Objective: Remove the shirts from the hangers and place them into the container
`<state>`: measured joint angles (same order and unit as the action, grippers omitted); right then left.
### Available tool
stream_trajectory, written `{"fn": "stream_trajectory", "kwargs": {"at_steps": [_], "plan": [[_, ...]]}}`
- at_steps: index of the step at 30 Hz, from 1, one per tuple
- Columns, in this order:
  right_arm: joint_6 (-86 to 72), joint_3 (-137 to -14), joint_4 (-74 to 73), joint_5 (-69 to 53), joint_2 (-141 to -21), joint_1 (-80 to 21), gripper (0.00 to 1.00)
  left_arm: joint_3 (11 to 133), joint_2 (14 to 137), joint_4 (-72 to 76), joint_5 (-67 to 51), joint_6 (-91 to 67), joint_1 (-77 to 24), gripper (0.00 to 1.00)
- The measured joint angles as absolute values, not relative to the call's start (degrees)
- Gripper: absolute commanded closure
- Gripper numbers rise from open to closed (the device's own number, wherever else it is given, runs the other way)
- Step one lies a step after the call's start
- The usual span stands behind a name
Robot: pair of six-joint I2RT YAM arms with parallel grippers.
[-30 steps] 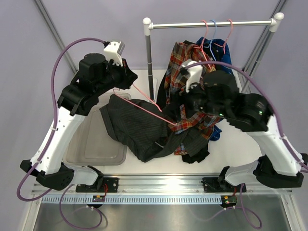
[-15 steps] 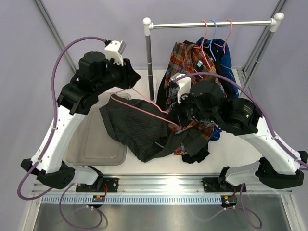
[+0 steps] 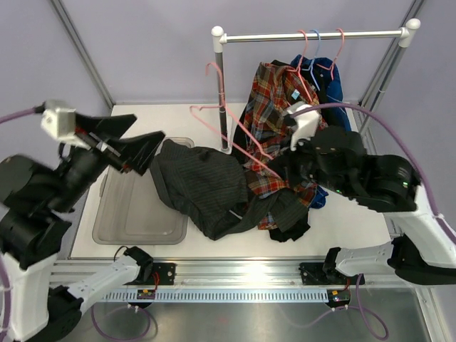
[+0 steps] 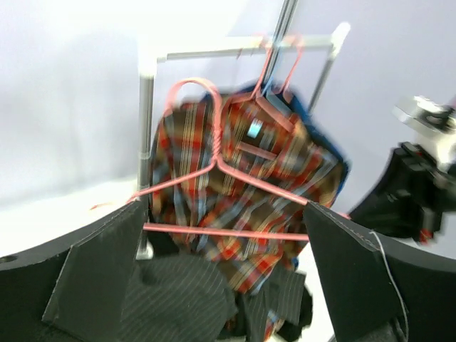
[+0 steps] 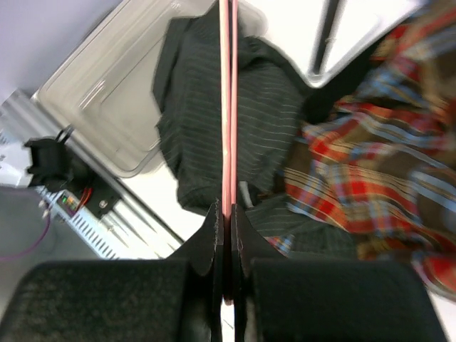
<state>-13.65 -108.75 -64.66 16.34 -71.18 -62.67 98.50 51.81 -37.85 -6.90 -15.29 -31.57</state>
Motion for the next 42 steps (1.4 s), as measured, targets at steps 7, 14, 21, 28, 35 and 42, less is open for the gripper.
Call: {"fn": "stream_trajectory", "kwargs": {"at_steps": [7, 14, 21, 28, 35, 42], "plan": [[-17.5, -123.6, -74.1, 28.6, -64.5, -62.9, 1.0, 83.9, 42.0, -34.2, -6.7, -15.6, -31.6, 0.04], [-23.4, -134.8, -74.8, 44.3, -55.1, -63.0, 1.0, 67.7, 48.2, -33.9, -7.2, -18.0, -31.6, 0.1], [-27.3, -123.3, -77.5, 54.2, -46.3, -63.0, 1.0, 65.1, 50.0, -31.1, -8.7, -19.4, -32.2, 0.12], [-30.5, -118.2, -77.8, 56.6, -44.1, -63.0, 1.0, 63.6, 50.3, -28.8, -9.1, -19.6, -32.5, 0.12], [-31.7, -113.5, -77.7, 53.5, -39.2, -61.9, 1.0, 62.4, 50.9, -27.7, -9.7, -20.0, -33.0, 0.12], [-32.3, -109.8, -78.5, 49.2, -34.3, -57.2, 1.0, 62.2, 51.1, -26.9, -10.2, -20.1, -33.2, 0.12]]}}
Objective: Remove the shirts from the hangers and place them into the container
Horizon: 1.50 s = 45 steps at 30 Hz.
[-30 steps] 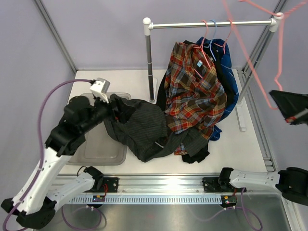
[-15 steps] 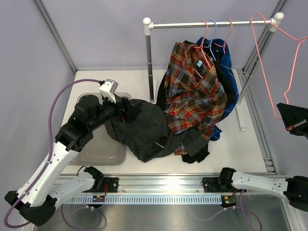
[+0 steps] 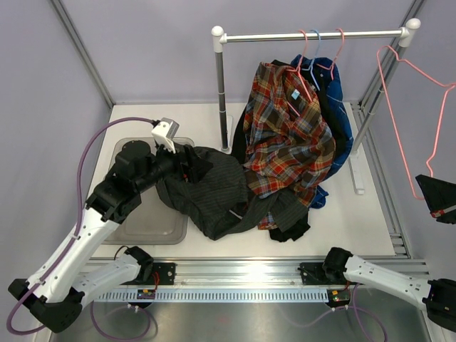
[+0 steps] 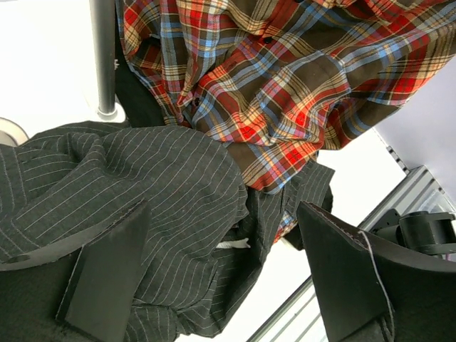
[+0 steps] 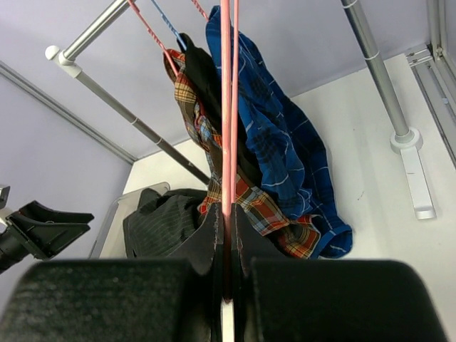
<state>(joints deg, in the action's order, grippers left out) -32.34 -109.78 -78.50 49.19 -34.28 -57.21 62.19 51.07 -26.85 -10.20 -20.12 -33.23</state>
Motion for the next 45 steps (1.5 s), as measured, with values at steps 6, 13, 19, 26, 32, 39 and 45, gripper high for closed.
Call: {"fn": "stream_trajectory", "kwargs": {"at_steps": [6, 13, 19, 26, 32, 39, 45], "plan": [[-32.2, -106.0, -78.1, 48.6, -33.6, -55.7, 1.0, 62.2, 51.1, -26.0, -10.6, -21.1, -34.3, 0.14], [-29.0, -94.8, -78.8, 48.7, -39.2, -55.8, 1.0, 62.2, 52.3, -26.4, -10.5, -21.2, -36.1, 0.16], [-25.0, -94.7, -78.0, 49.5, -45.2, -55.8, 1.0, 62.2, 52.4, -27.8, -10.2, -20.8, -36.7, 0.16], [-19.6, -98.3, -73.8, 53.1, -48.2, -55.7, 1.0, 61.5, 51.0, -27.4, -10.1, -20.8, -36.8, 0.16], [-11.1, -95.6, -63.9, 54.1, -51.9, -45.3, 1.0, 59.1, 49.3, -27.4, -10.2, -20.8, -36.8, 0.16], [-3.9, -92.6, -54.3, 50.0, -54.9, -33.0, 1.0, 58.3, 48.0, -27.4, -10.3, -20.8, -36.8, 0.16], [-2.7, -92.8, -50.1, 43.0, -59.5, -25.1, 1.0, 58.2, 48.0, -27.3, -10.7, -20.3, -36.8, 0.16]]}}
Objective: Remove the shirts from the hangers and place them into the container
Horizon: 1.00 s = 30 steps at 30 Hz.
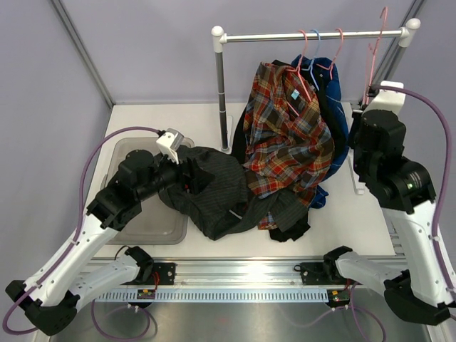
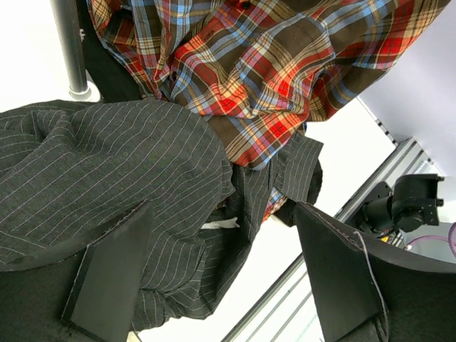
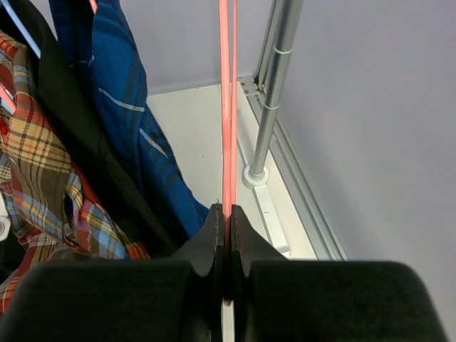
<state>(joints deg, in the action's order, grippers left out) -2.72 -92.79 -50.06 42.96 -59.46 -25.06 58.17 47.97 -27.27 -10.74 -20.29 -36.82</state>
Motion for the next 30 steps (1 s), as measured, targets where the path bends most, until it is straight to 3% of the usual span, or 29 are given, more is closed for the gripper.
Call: {"fn": "stream_trajectory", "kwargs": {"at_steps": [9, 30], "plan": [[-3.0, -93.4, -47.3, 35.9, -65.8, -19.1, 1.0, 57.6, 48.1, -27.3, -11.3, -19.3, -36.9, 0.16], [-11.2, -87.0, -44.1, 35.6, -65.8, -12.9, 1.0, 59.2, 50.5, -30.1, -12.7, -19.3, -36.9, 0.17]]}}
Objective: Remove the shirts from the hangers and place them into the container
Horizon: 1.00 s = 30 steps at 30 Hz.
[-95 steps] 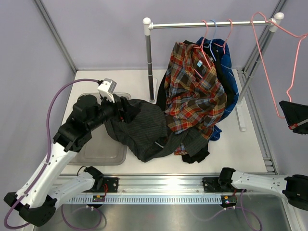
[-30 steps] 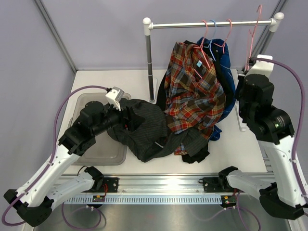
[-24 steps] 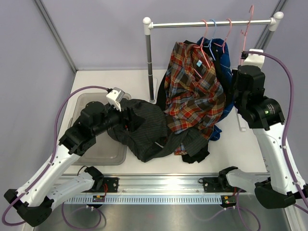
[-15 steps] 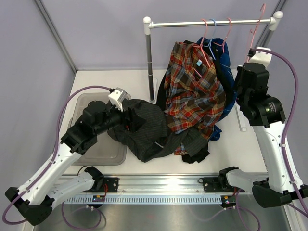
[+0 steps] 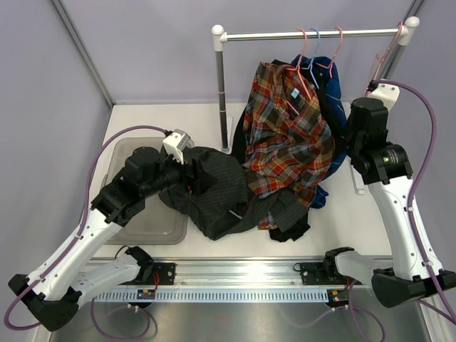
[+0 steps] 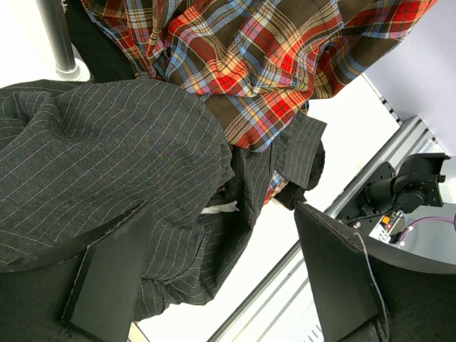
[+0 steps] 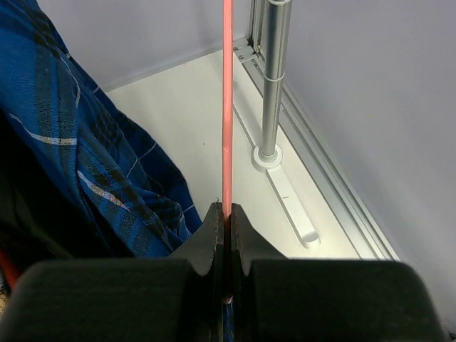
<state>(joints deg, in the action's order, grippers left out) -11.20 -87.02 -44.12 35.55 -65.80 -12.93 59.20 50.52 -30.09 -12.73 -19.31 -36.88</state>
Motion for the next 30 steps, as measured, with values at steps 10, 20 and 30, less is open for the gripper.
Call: {"fn": "stream_trajectory", "kwargs": {"at_steps": [10, 20, 30], "plan": [[-12.5, -82.6, -43.1, 33.6, -60.6, -12.8, 0.01, 59.5, 54.3, -30.0, -12.2, -19.0, -37.2, 0.14], [-14.7, -95.3, -55.0, 18.9, -54.6, -12.7, 0.01, 69.3, 75.1, -33.5, -4.5, -14.9, -38.5, 0.01], [-15.2, -114.3, -63.0, 6.0, -44.4, -12.7, 0.01, 69.4, 96.0, -36.4, 6.2, -17.7, -43.1, 0.01]]}}
